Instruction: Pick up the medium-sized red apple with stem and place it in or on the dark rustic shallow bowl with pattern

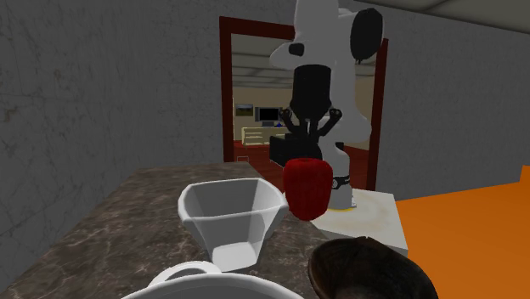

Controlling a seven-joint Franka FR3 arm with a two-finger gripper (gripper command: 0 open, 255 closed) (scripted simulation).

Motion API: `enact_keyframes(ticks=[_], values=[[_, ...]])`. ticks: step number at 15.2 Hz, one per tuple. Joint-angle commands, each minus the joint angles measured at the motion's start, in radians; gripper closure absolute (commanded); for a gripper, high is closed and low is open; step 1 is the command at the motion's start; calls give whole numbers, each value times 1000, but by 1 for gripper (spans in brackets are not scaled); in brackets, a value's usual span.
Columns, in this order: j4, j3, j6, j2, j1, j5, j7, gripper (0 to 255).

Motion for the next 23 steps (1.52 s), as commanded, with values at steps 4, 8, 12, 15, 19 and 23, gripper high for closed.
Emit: enact_keyframes(ticks=[4,8,12,15,19,23], values=[[52,0,-68,-16,0,0,0,255],[98,0,-123,-25,0,-1,0,255],[147,0,-177,-29,0,-1,1,255],[186,0,-217,-31,0,-1,1,255],[258,11,-264,-6,6,-1,18,255],[427,52,-325,102,31,-6,85,255]])
